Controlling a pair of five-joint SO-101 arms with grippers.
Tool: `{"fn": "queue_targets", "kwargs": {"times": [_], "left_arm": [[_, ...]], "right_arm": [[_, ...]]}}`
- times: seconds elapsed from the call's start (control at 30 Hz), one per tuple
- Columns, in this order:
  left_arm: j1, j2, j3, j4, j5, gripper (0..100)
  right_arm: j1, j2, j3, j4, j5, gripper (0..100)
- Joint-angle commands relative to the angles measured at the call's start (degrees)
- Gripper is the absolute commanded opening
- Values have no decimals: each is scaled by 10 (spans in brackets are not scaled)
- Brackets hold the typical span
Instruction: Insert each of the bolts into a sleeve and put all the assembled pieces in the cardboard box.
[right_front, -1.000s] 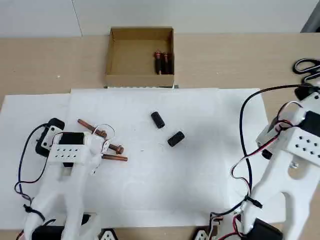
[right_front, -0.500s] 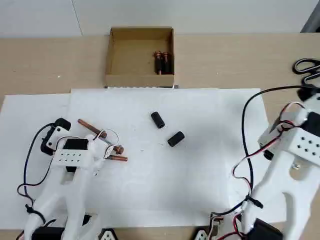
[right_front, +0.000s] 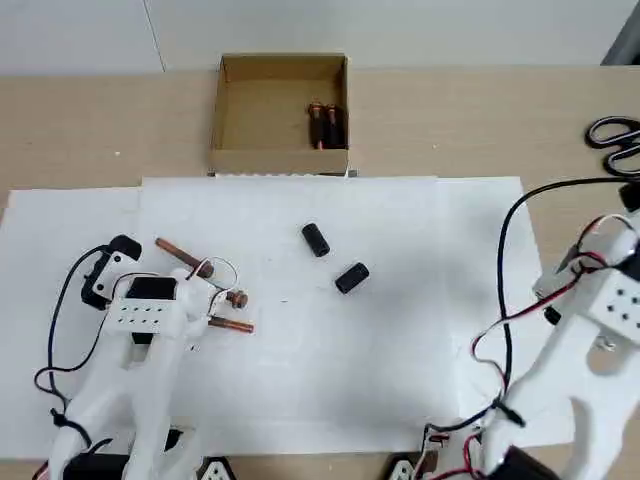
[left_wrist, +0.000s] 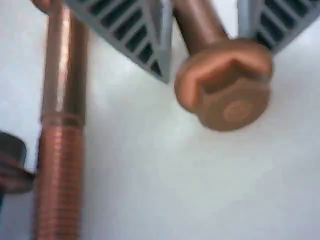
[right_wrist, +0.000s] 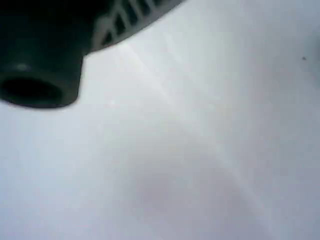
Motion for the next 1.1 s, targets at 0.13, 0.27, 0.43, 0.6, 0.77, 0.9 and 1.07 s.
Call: {"fn": "queue_targets", "kwargs": {"times": [0.13, 0.27, 0.43, 0.6, 0.77, 0.9, 1.07], "left_arm": [[-1, -5, -6, -20, -3, 7], [-1, -6, -7, -19, -6, 7], [3, -6, -93, 68, -48, 7], [3, -6, -214, 131, -157, 7], [-1, -6, -305, 174, -229, 7], [3, -6, -361, 180, -331, 7], [2, -7, -433, 196, -352, 6]], "right_arm": [[-34, -53, -3, 6, 6, 4], [-52, -54, -3, 9, 5, 4], [-58, -55, -3, 15, 6, 4], [-65, -55, -3, 15, 6, 4], [-115, -56, -3, 15, 4, 4], [-144, -84, -3, 15, 5, 4], [-187, -178, -3, 15, 22, 4]]}}
